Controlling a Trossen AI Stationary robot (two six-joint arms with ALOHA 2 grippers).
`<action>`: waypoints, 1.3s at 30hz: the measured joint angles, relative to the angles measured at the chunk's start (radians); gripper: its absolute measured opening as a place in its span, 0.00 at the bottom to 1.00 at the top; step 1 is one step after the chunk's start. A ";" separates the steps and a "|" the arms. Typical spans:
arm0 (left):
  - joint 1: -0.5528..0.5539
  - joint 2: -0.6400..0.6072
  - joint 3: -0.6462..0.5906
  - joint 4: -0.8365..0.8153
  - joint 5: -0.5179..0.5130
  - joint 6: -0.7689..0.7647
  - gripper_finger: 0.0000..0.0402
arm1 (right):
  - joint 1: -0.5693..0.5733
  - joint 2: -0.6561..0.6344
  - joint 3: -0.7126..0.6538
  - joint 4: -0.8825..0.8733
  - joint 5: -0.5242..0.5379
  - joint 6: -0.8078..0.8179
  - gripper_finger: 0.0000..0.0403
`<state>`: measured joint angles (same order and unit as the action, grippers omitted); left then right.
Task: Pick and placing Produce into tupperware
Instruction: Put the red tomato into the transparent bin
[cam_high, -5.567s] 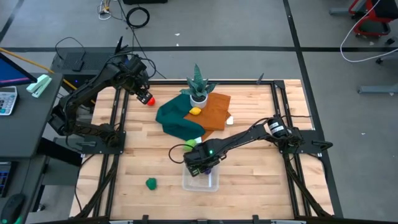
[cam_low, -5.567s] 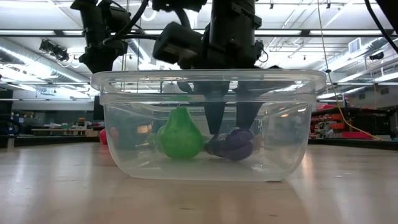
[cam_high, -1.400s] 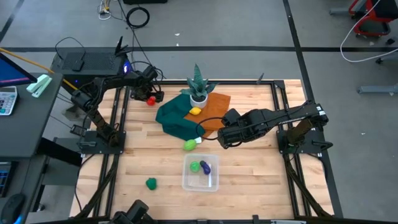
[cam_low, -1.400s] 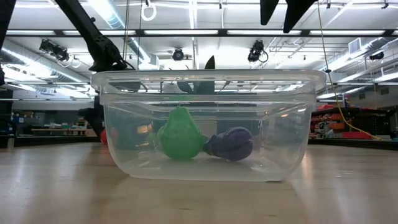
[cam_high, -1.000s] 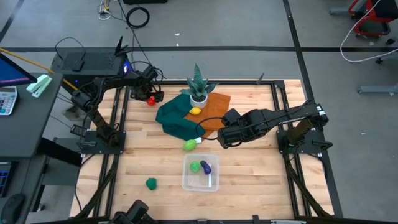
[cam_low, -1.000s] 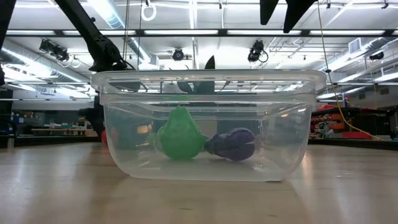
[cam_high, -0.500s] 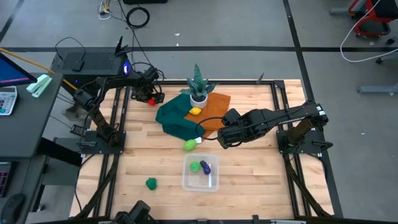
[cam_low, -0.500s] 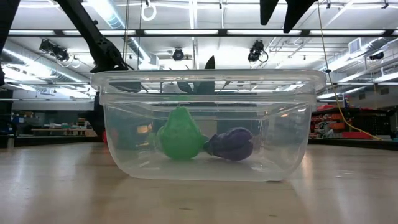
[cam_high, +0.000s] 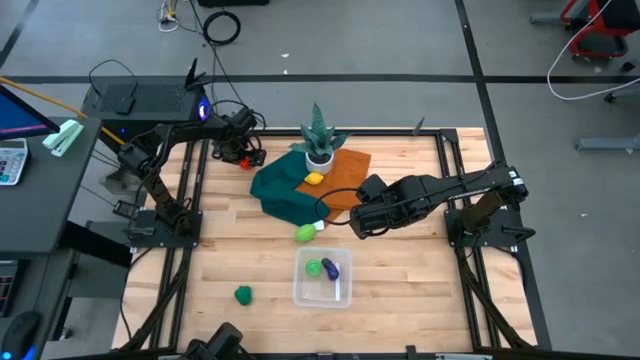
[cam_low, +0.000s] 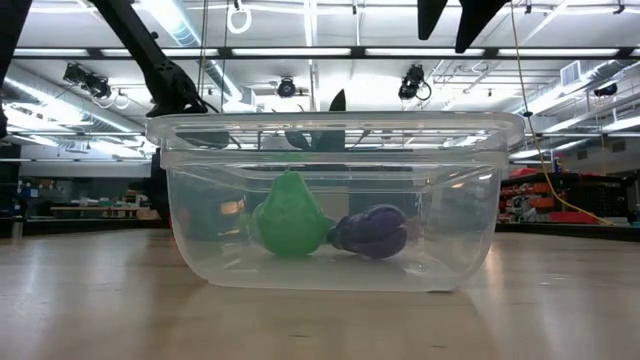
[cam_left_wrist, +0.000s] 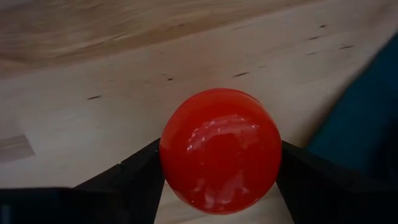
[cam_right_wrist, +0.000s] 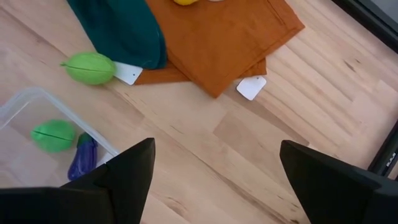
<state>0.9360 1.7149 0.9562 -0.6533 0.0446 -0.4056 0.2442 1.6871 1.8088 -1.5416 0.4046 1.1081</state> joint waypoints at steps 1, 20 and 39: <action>-0.002 0.000 0.000 0.000 0.003 0.001 0.68 | 0.000 0.000 0.000 0.003 0.000 0.000 0.77; -0.037 -0.042 0.000 -0.039 0.040 0.049 0.66 | 0.000 0.000 0.000 0.003 0.000 -0.001 0.77; -0.080 -0.291 0.178 -0.315 0.199 0.124 0.68 | 0.000 0.000 0.000 0.003 0.005 -0.002 0.77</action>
<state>0.8561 1.4238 1.1345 -0.9683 0.2436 -0.2821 0.2443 1.6871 1.8088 -1.5391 0.4095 1.1061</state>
